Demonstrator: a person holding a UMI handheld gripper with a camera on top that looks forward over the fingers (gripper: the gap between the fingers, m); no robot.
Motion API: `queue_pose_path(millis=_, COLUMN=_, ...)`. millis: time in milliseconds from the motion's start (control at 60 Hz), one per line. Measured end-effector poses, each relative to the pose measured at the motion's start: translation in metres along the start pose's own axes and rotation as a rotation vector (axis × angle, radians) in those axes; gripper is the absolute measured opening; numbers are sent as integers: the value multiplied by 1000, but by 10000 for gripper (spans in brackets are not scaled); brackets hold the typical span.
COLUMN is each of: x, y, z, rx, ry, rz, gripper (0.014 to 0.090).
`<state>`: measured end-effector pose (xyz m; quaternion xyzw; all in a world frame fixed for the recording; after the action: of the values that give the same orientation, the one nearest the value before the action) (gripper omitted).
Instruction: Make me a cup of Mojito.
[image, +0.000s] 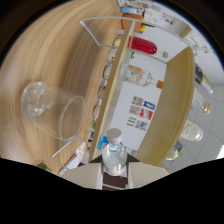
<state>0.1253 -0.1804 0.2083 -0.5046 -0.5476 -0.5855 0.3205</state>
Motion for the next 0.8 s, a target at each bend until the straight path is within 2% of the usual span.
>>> queue_pose_path(millis=217, x=-10, y=-17, z=2, rx=58, ry=4, rz=-230, gripper=336)
queue_pose_path(millis=433, x=-20, y=-10, z=-2, rx=59, ry=-37, rz=-155, gripper=337)
queue_pose_path(millis=617, x=4, y=7, z=-11, rx=58, ry=-92, rz=339, gripper=340)
queue_pose_path(millis=650, x=12, y=10, z=-12, rx=76, ry=-96, rz=440, gripper=341)
queue_pose_path(millis=717, x=27, y=27, z=-12, rx=60, ry=-89, rz=657, gripper=341)
queue_pose_path(millis=800, x=28, y=33, z=-16, rx=81, ry=-142, rz=988, gripper=343)
